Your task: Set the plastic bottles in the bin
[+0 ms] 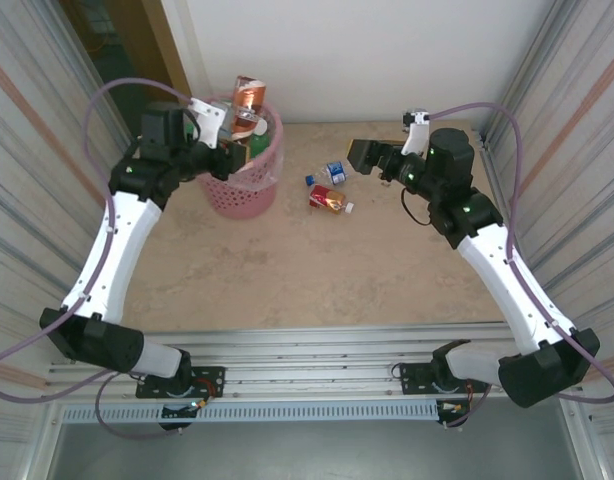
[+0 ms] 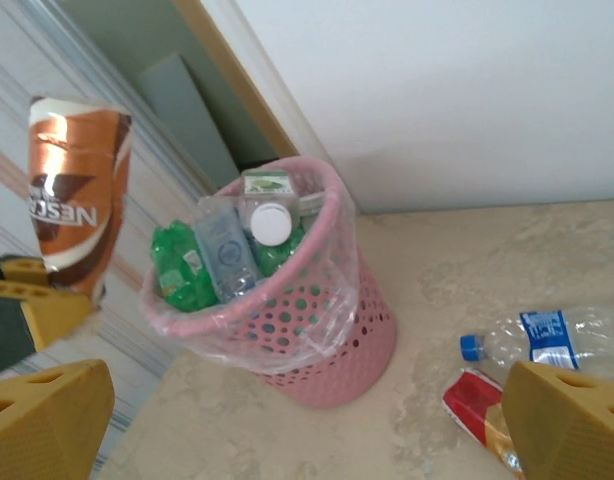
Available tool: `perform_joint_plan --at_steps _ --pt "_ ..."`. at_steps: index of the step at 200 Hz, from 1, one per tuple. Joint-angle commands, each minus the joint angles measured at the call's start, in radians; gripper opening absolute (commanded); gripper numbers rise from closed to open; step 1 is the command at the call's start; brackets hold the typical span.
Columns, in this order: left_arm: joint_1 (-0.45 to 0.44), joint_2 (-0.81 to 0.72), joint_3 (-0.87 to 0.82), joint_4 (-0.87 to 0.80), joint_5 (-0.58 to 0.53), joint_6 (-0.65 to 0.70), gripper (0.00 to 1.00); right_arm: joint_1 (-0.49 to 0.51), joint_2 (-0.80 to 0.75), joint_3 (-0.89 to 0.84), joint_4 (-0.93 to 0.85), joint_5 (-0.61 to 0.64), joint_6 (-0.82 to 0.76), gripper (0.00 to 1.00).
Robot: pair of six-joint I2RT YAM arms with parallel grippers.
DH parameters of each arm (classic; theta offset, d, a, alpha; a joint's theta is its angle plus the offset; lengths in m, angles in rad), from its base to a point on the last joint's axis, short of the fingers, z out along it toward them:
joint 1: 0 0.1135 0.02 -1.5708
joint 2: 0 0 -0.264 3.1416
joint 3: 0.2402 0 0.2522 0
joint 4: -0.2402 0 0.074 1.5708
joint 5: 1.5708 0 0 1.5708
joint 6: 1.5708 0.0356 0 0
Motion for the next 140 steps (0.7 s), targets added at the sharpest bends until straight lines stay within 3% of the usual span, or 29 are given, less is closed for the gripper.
perform_joint_plan --at_steps 1,52,140 --pt "0.039 0.072 0.092 -0.211 -0.021 0.179 0.0 -0.011 -0.023 -0.01 -0.063 0.038 -0.019 0.98" --pt "0.052 0.184 0.262 -0.444 -0.126 0.316 0.0 -0.023 -0.033 -0.025 -0.079 0.053 -0.006 0.98" --pt "0.07 0.326 0.358 -0.517 -0.25 0.502 0.06 -0.029 0.004 -0.04 -0.07 0.045 0.034 0.98"
